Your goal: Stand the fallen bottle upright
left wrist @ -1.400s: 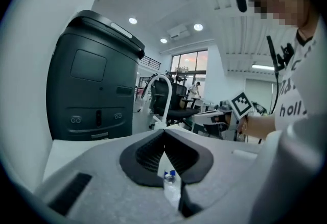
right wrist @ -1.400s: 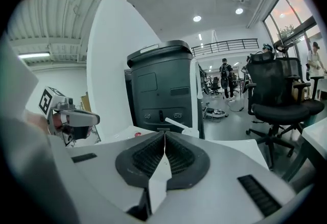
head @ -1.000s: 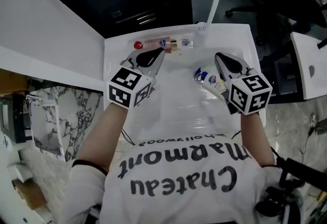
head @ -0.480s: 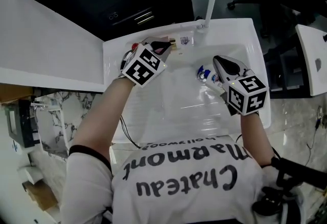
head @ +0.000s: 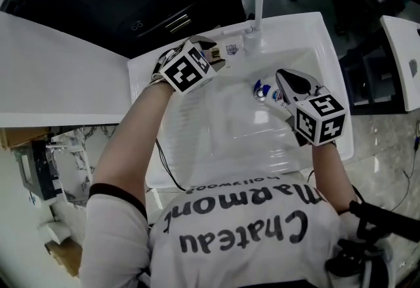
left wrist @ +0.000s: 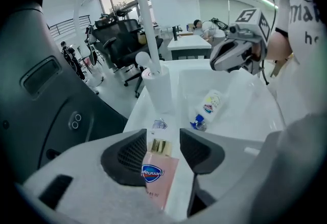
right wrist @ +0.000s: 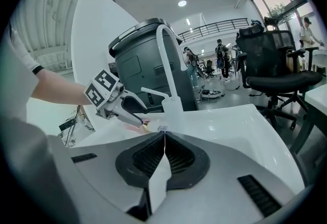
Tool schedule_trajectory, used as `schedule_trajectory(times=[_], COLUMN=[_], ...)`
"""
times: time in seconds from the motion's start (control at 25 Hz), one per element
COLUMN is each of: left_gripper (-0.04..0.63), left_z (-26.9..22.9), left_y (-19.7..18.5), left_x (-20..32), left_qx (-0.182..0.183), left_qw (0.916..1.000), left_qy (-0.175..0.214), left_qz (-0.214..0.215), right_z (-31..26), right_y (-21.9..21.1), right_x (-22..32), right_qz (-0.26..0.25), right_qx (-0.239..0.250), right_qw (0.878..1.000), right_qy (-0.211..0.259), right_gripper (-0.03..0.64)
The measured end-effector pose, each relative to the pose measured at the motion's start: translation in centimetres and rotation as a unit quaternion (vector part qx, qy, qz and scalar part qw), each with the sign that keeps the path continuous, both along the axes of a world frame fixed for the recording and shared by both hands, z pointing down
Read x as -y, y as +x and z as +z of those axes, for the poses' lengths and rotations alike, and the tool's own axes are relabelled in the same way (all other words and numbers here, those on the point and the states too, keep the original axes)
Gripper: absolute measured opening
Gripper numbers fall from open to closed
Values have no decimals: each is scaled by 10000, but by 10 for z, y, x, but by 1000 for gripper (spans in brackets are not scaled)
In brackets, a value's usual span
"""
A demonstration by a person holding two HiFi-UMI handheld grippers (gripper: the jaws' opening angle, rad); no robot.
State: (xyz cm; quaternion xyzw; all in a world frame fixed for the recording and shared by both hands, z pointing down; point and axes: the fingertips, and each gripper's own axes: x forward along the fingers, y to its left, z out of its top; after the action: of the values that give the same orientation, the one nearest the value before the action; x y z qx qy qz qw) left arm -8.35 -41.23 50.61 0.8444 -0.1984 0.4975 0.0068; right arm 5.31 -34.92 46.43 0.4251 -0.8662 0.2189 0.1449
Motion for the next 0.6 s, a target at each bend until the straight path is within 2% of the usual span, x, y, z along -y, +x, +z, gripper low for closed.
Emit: schedule_trajectory(times=[0.2,0.36,0.6], left_gripper=[207,187,176], left_z=[19,25,41], left_y=[0,-4,-4], left_x=[5,10,9], left_qx=[439,839,1201], left_qw=[9987,9954,9899], left_qy=[-94,70,-176], left_qz=[247,456,736], right_z=[12,14,20], right_y=[10,12,16], right_x=[3,1,5], right_qz=[122,154,225], right_qx=[102,109,124], right_qw=[9998,9997,9994], right_qy=[-94,-146,-228], right_gripper=[14,14,14])
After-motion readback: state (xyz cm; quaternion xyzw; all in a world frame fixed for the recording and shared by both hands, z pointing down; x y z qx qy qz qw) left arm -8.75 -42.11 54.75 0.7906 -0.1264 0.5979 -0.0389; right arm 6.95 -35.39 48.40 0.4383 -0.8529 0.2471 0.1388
